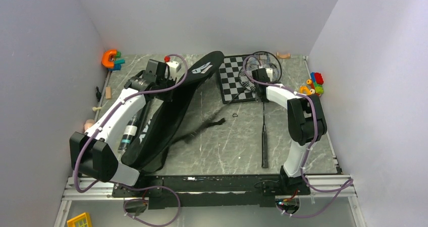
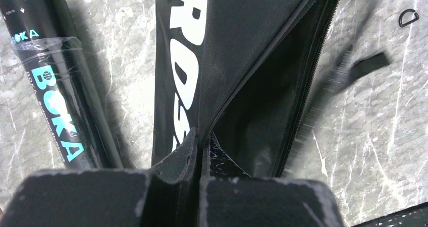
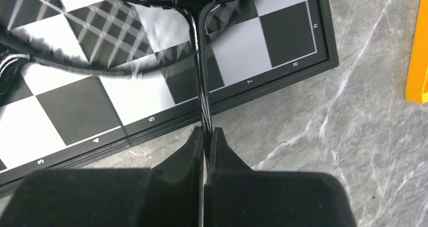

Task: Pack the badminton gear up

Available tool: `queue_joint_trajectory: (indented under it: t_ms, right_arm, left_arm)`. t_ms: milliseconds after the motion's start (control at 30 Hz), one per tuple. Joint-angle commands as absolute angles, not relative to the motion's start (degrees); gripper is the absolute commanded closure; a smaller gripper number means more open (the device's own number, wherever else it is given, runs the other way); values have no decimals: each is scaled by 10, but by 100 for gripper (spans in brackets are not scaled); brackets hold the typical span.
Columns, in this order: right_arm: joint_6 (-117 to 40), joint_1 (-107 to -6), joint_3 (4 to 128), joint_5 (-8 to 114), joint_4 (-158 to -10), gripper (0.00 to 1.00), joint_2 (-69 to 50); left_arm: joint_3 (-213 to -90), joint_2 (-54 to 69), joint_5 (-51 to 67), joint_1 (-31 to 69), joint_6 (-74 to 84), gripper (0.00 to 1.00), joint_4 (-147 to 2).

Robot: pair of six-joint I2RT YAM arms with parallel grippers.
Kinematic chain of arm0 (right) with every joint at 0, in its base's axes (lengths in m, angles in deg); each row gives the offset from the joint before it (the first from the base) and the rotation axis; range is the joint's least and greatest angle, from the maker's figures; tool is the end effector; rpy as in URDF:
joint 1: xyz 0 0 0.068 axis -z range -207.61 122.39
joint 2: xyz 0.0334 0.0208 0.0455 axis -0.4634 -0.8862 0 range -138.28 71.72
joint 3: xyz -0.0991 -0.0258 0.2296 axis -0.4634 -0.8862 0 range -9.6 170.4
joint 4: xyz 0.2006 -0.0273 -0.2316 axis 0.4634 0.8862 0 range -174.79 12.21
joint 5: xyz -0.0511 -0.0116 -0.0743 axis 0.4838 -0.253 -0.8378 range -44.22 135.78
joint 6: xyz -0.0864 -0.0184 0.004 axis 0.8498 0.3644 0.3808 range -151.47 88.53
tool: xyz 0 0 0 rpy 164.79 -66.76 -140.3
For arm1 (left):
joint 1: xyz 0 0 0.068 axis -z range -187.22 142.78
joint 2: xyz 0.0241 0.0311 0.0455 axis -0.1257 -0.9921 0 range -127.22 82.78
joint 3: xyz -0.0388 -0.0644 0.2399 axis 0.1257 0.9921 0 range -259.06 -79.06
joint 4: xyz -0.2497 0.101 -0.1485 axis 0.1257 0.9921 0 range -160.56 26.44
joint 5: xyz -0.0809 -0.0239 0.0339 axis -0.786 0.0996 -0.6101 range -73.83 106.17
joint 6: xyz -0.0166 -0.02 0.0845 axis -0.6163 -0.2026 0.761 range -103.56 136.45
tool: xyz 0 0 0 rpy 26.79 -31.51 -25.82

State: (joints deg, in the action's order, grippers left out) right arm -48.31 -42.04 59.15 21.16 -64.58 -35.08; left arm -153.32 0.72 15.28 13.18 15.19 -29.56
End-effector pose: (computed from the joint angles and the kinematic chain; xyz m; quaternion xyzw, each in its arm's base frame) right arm 0.4291 0.0766 0.0875 0.0781 0.9383 -0.1255 0.3126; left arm 0.3616 -0.1358 0.2577 0.1583 0.9226 -0.0732 0.3442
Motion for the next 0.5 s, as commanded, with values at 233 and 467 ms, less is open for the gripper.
queue_joint_trajectory:
  t_ms: [233, 467]
  right_arm:
    - [-498, -498, 623, 170, -586, 100, -245]
    - [-568, -624, 629, 199, -452, 100, -159]
  left_arm:
    - [-1529, 39, 160, 133, 141, 100, -315]
    - [-1532, 29, 156, 133, 136, 100, -315]
